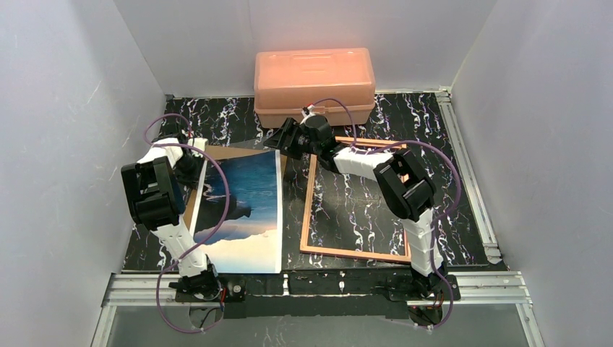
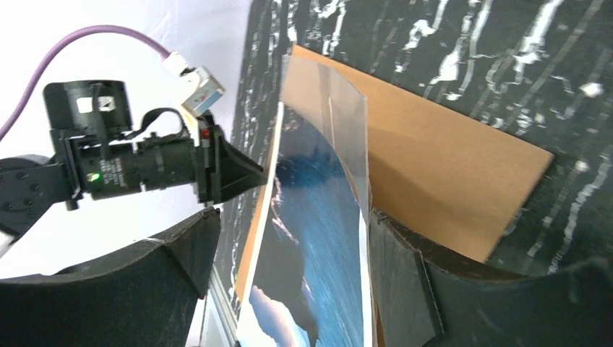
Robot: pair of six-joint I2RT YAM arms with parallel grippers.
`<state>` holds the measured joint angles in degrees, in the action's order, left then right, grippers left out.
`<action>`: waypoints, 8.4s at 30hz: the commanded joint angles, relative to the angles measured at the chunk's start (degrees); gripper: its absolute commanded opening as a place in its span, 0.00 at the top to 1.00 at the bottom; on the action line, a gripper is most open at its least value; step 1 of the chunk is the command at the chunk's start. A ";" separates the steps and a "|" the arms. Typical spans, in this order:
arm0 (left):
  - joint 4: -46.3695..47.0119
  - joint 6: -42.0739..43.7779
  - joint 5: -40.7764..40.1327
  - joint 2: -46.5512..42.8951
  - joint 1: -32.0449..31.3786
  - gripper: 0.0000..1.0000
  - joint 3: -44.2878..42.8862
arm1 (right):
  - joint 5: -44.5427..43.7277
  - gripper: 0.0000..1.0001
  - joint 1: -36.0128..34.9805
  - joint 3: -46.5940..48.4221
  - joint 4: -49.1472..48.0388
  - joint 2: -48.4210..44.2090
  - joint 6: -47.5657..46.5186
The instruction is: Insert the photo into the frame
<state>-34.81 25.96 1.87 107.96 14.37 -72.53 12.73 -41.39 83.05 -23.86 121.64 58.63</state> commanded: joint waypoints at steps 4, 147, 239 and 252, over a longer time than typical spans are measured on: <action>-0.07 0.72 1.49 2.67 -0.66 0.79 3.45 | 16.84 0.22 -0.85 7.78 -20.49 7.29 8.32; -26.22 7.16 86.37 -33.68 -1.64 0.11 -3.46 | 13.28 0.99 14.22 16.97 20.10 -45.97 9.32; -61.41 37.35 97.10 -23.39 10.23 1.00 5.49 | 11.60 0.27 5.23 -41.34 -23.55 -30.77 20.36; -61.49 42.30 97.01 -17.10 16.50 1.00 10.86 | 7.99 0.19 5.77 -46.23 -24.24 -30.37 23.44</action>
<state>-85.93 65.80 87.85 89.95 28.47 -62.26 22.33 -34.96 37.89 -42.74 91.94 79.94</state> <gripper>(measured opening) 0.009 0.801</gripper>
